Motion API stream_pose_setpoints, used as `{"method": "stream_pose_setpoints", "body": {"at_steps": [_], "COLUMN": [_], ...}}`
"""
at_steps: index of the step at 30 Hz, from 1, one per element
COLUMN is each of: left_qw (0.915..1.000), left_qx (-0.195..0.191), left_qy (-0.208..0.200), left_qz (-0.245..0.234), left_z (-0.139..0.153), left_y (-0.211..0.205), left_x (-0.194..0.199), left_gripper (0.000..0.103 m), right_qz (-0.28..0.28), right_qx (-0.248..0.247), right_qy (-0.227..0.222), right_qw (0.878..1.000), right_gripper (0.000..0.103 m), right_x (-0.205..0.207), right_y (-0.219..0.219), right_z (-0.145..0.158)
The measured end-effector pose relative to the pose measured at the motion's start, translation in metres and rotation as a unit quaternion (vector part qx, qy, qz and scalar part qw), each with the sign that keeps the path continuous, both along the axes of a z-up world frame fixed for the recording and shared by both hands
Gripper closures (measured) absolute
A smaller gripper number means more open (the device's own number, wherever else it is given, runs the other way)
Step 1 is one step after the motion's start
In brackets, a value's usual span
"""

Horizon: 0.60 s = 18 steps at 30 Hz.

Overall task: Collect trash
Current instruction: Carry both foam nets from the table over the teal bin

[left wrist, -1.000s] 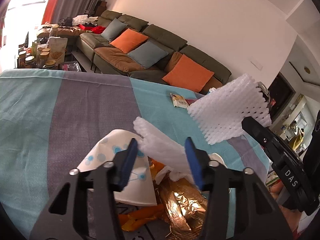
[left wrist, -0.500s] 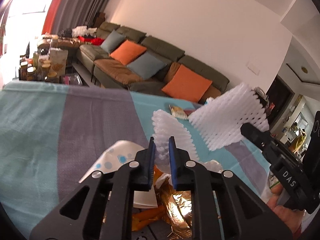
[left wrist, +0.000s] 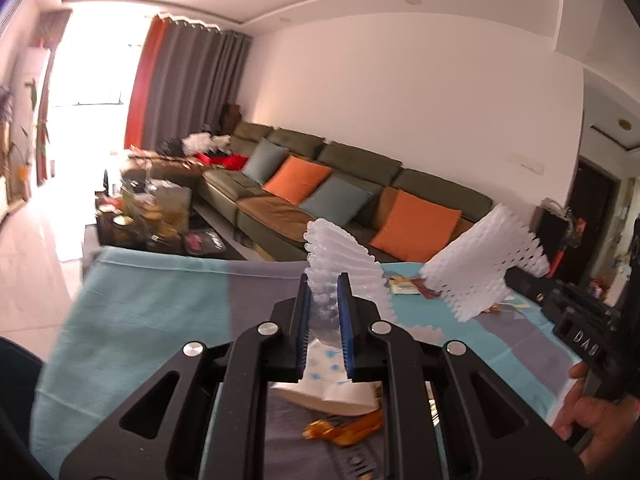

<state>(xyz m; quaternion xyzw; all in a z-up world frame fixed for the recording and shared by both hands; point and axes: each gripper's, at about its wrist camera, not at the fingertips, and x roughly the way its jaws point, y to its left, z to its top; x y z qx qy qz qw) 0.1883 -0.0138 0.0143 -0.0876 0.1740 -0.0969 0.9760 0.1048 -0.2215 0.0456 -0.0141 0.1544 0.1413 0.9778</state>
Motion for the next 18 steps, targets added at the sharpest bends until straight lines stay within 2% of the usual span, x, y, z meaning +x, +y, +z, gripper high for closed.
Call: {"method": "stream_pose_setpoints", "body": {"at_steps": [8, 18], "left_qw": [0.9975, 0.9897], "left_qx": [0.032, 0.055], "left_qy": [-0.024, -0.040], "left_qz": [0.058, 0.126], "left_z": [0.013, 0.026], "left_y": [0.032, 0.076], "left_x": [-0.057, -0.130], "left_gripper": [0.089, 0.089], "right_qz": [0.033, 0.114], "right_qx": [0.015, 0.036], "right_qy": [-0.009, 0.004], "right_qw": [0.999, 0.993], "right_gripper": [0.093, 0.093], "right_x": [-0.017, -0.021], "right_y": [0.022, 0.071], "right_z": [0.008, 0.011]}}
